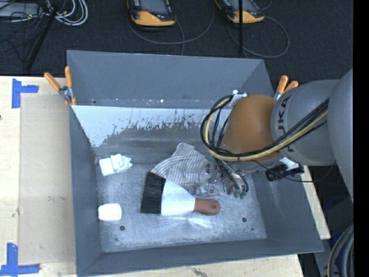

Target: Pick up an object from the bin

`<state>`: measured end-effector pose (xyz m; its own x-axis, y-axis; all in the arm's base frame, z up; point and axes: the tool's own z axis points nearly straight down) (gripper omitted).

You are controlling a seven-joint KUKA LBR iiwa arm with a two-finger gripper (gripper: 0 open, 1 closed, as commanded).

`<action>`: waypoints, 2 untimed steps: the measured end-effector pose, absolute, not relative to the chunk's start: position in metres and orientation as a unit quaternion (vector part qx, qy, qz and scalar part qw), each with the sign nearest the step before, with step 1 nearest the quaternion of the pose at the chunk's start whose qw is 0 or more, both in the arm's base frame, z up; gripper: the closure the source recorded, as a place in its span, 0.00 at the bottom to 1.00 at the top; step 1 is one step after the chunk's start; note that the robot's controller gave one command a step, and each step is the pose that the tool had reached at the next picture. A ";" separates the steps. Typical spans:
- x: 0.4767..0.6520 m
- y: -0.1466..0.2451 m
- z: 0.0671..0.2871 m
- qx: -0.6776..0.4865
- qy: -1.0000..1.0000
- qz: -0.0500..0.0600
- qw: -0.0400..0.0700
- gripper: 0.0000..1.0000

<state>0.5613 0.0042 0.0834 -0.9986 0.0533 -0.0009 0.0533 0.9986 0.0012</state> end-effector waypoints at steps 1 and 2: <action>0.561 0.004 0.083 0.027 1.000 0.001 0.000 1.00; 0.559 0.005 0.121 0.027 1.000 0.001 -0.005 1.00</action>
Offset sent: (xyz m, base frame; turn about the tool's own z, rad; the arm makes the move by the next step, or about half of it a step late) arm 0.0037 0.0080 0.2413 0.0122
